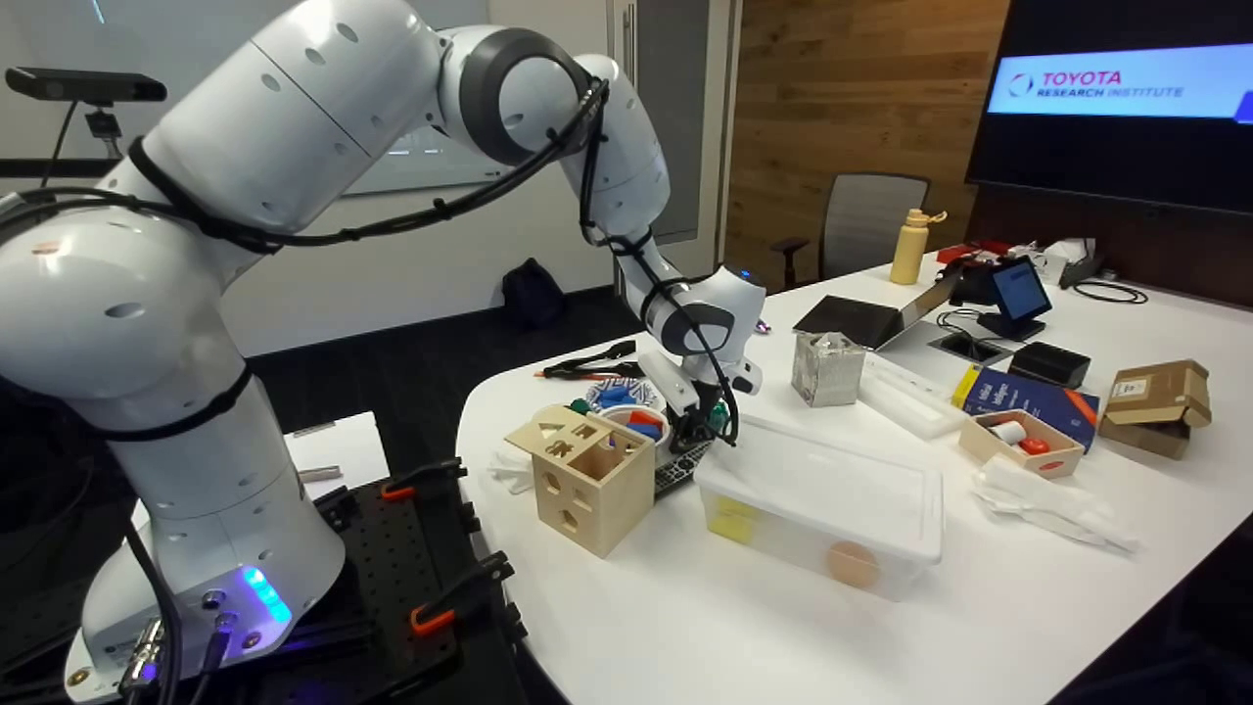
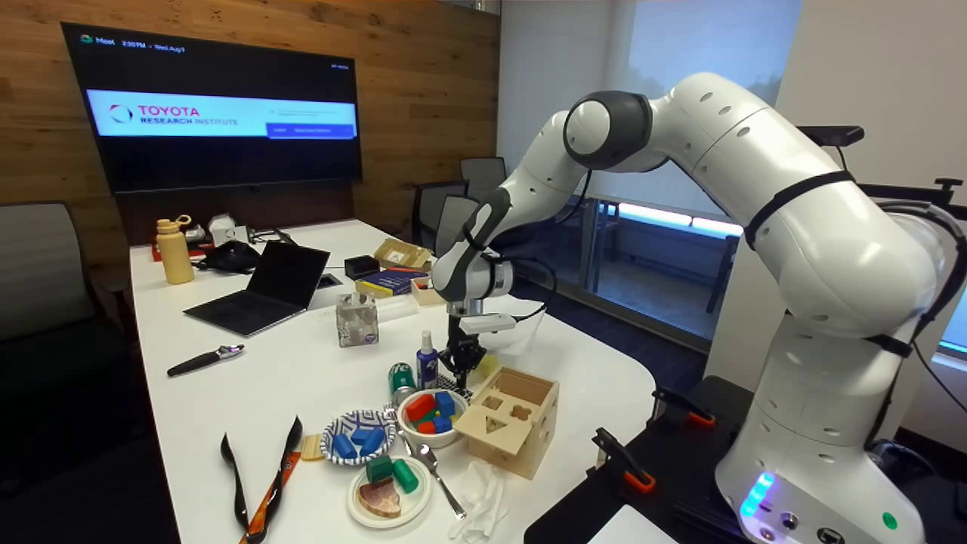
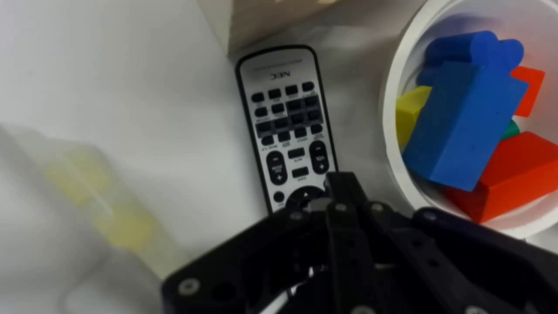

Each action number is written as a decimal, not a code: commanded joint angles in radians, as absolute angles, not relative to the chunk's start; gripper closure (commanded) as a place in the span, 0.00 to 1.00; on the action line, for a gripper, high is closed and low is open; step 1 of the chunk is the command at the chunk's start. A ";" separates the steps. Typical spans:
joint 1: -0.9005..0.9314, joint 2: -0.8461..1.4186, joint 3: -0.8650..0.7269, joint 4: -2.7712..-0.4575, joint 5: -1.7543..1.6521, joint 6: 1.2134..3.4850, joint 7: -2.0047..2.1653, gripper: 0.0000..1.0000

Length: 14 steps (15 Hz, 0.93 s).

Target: Press on the remote control

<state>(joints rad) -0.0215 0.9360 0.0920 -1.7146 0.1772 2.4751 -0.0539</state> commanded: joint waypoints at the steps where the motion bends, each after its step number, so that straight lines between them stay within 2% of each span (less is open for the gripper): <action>1: -0.023 0.979 0.097 -1.663 0.160 2.476 -0.066 1.00; 14: 0.021 1.074 0.062 -1.586 0.091 2.476 -0.029 1.00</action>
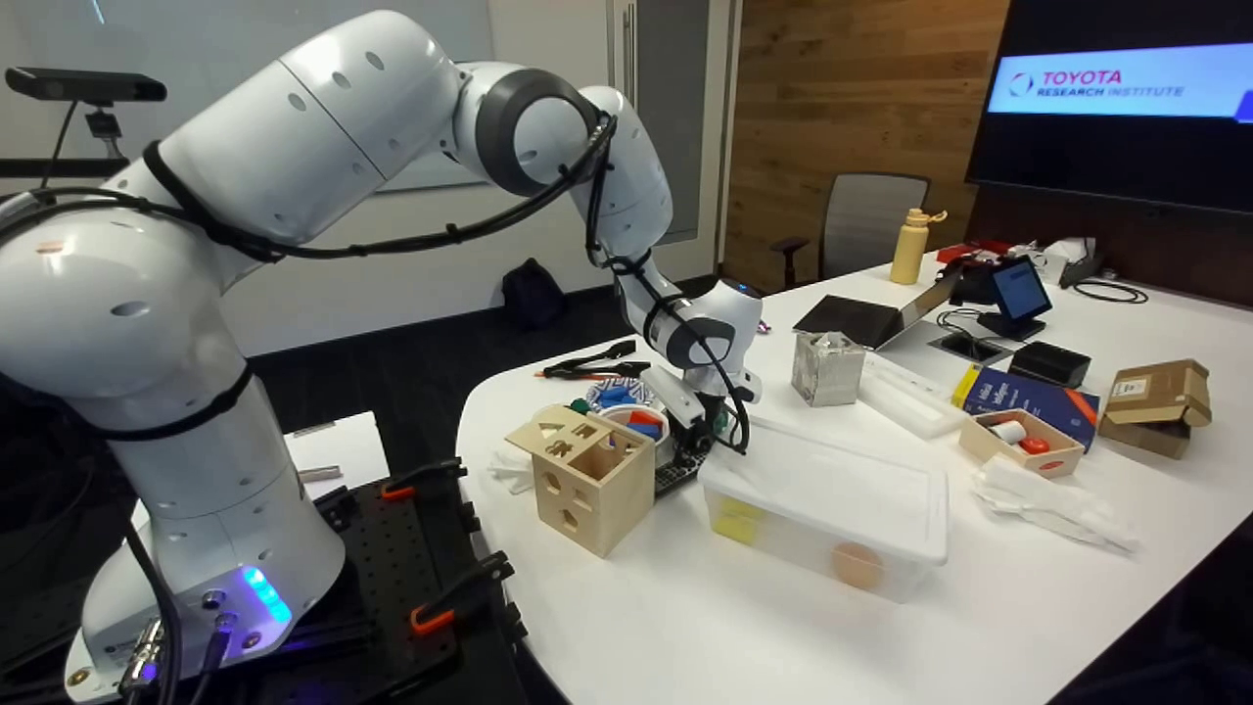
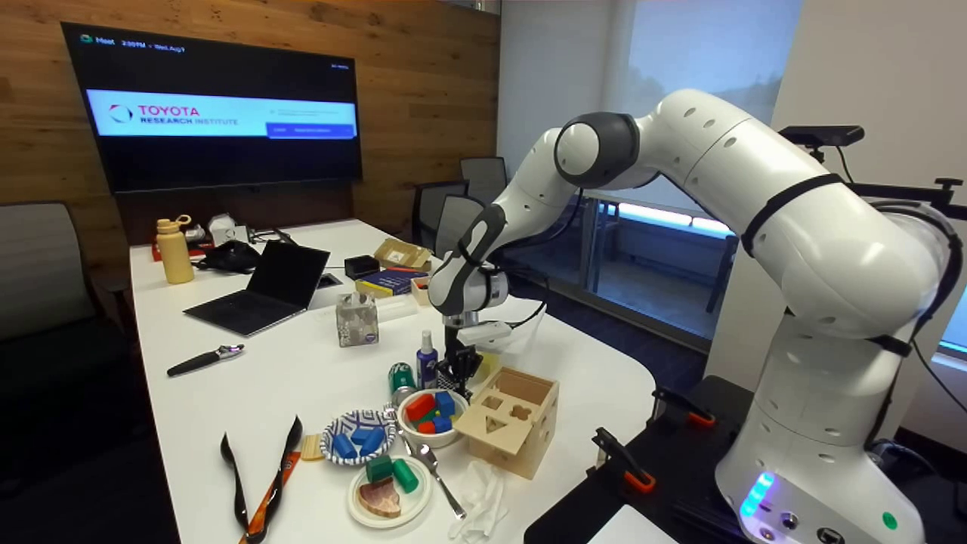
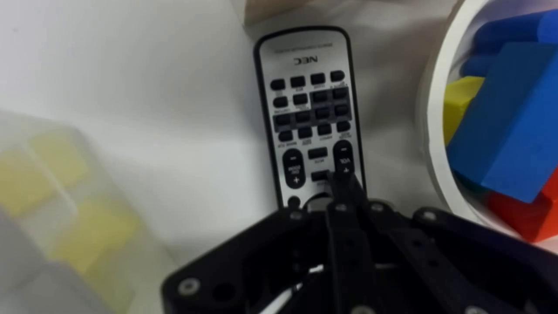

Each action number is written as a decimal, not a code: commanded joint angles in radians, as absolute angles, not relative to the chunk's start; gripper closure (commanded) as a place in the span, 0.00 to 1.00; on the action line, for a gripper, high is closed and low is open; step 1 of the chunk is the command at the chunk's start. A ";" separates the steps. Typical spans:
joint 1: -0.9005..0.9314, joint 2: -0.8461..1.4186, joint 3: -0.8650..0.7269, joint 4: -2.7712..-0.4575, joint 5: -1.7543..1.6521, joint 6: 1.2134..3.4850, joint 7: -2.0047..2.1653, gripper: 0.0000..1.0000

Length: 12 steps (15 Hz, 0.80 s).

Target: Press on the remote control

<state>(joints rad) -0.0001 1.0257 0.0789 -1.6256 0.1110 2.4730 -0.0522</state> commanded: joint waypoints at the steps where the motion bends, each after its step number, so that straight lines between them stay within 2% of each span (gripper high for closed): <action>1: 0.021 1.069 0.064 -1.589 0.091 2.480 -0.029 1.00; 12: 0.041 0.999 0.055 -1.631 0.080 2.503 -0.007 1.00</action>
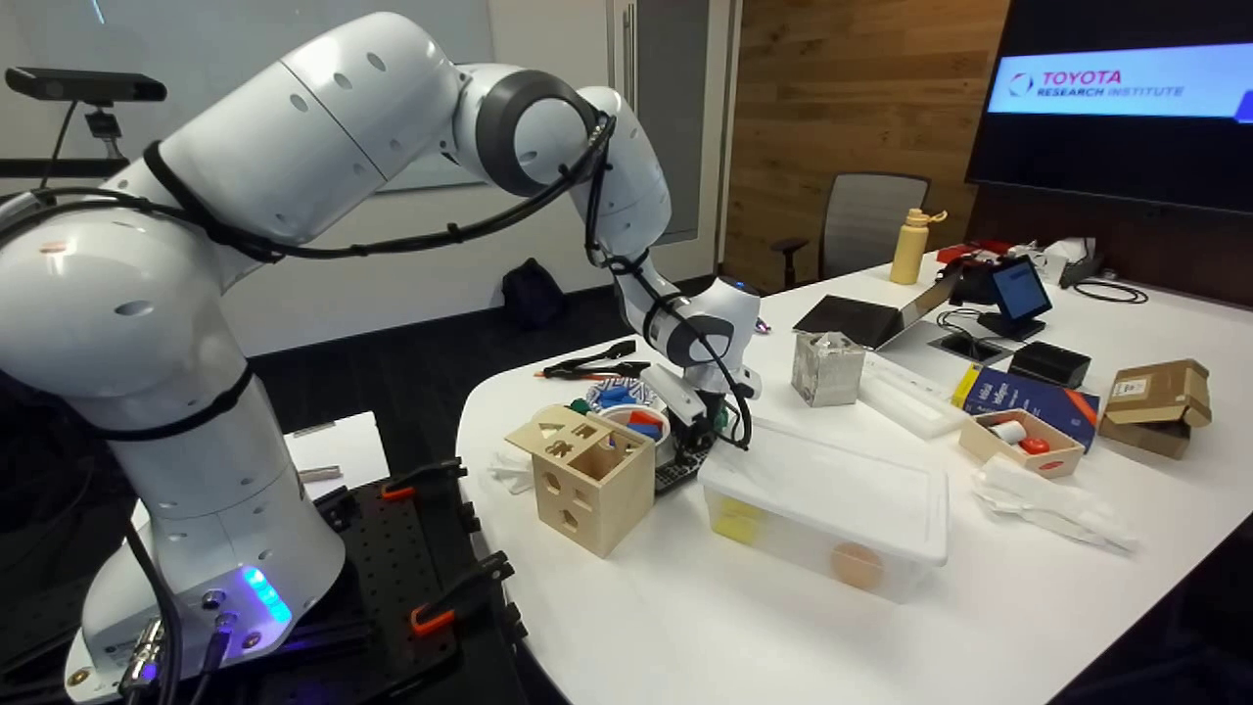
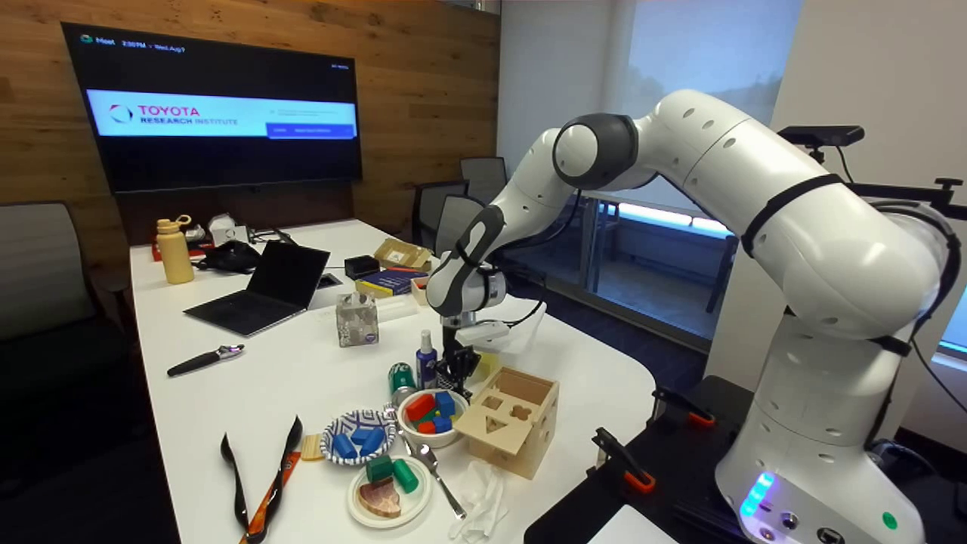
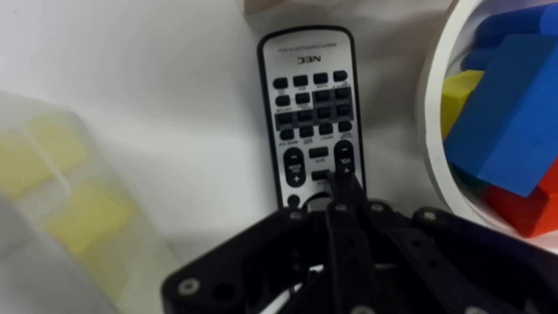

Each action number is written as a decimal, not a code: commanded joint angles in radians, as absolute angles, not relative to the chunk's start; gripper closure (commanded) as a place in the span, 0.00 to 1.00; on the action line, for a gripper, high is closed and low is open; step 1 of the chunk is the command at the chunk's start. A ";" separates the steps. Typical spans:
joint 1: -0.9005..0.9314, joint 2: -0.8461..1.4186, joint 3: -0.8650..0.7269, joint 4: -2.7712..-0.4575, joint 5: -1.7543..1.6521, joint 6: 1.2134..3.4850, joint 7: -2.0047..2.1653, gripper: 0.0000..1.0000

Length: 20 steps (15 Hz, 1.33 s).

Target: Press on the remote control

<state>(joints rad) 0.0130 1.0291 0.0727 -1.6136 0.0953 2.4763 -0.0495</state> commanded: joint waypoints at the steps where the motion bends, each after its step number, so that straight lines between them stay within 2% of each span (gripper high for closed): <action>1: 0.048 0.978 0.052 -1.645 0.077 2.514 0.001 1.00; 4: 0.084 0.880 0.039 -1.701 0.073 2.517 0.054 1.00; 12: 0.174 0.637 -0.028 -1.756 0.069 2.321 0.309 1.00; 13: 0.168 0.614 -0.023 -1.759 0.075 2.288 0.317 0.74; 14: 0.165 0.593 -0.021 -1.762 0.078 2.256 0.329 0.73; 20: 0.158 0.494 -0.006 -1.774 0.084 2.120 0.363 0.29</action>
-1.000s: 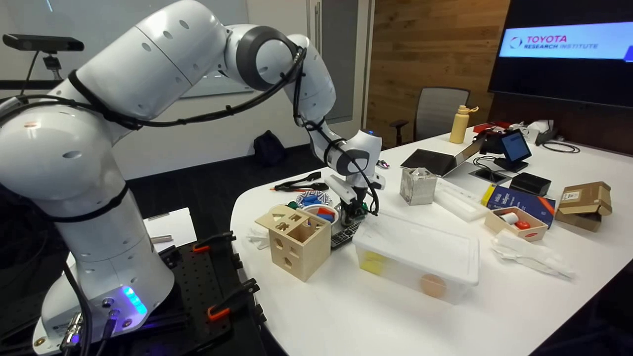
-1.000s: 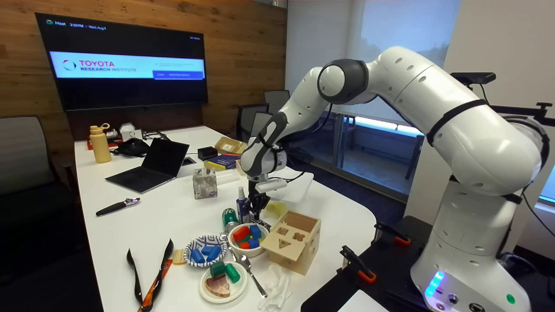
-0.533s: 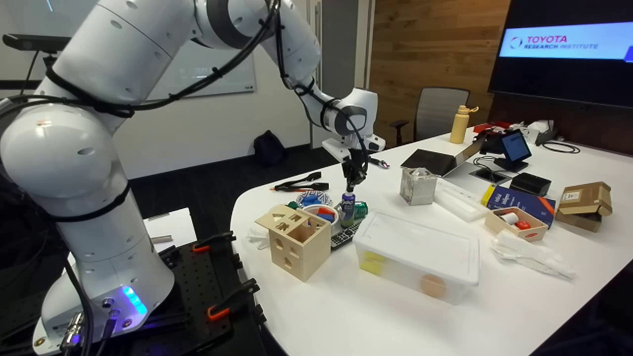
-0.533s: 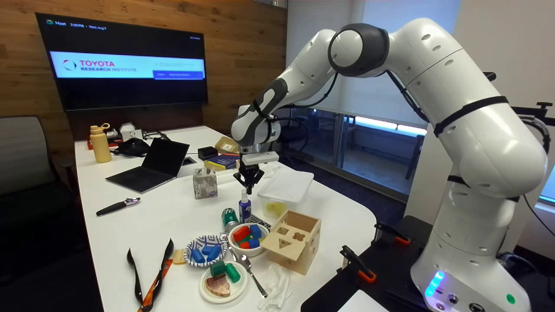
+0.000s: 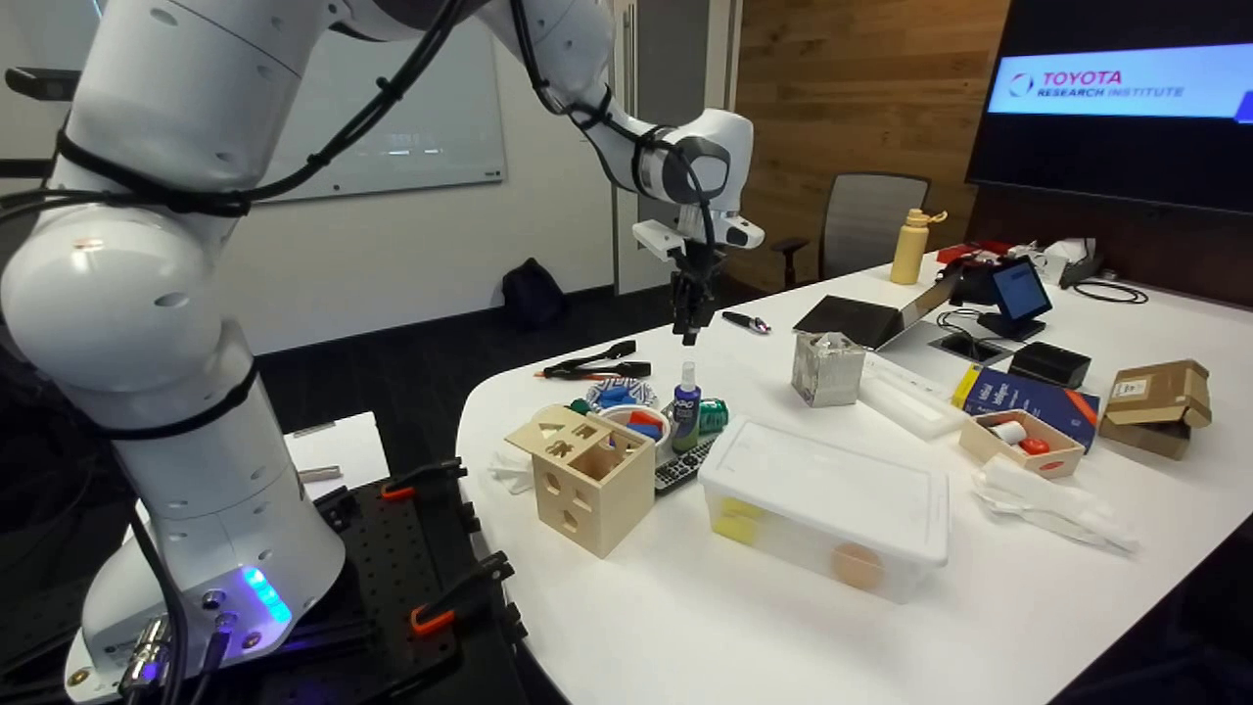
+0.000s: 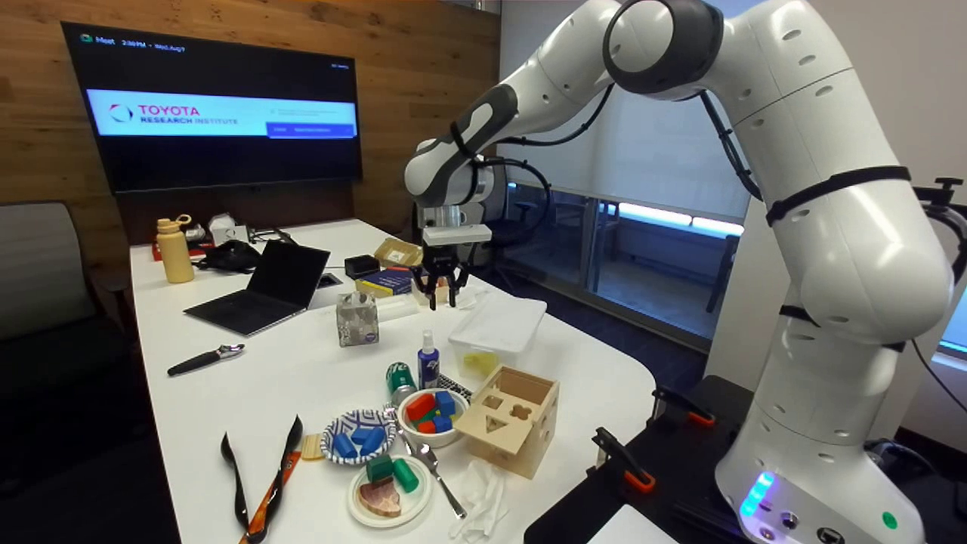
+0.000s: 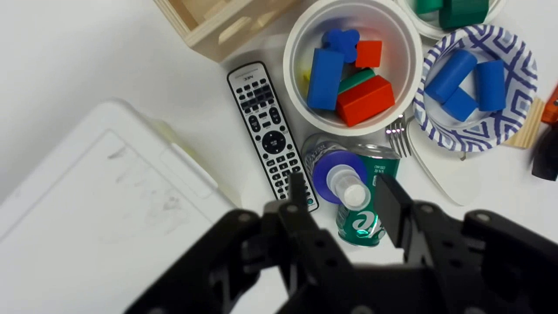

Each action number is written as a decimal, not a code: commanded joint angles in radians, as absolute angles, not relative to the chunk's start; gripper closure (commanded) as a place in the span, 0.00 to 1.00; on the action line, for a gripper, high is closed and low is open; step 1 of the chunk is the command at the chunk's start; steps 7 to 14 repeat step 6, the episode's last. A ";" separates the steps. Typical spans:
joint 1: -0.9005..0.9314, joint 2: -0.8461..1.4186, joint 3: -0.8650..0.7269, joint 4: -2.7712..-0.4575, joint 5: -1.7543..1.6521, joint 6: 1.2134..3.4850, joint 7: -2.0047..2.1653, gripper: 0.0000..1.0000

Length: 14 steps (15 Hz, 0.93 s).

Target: Press on the remote control

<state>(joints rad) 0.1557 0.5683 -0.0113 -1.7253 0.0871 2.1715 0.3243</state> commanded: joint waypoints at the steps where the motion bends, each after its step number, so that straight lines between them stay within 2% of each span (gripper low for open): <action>1: 0.156 0.481 -0.002 -1.777 0.085 2.106 0.357 0.23; 4: 0.144 0.449 0.010 -1.793 0.100 2.079 0.332 0.01; 14: 0.140 0.439 0.012 -1.802 0.098 2.063 0.321 0.00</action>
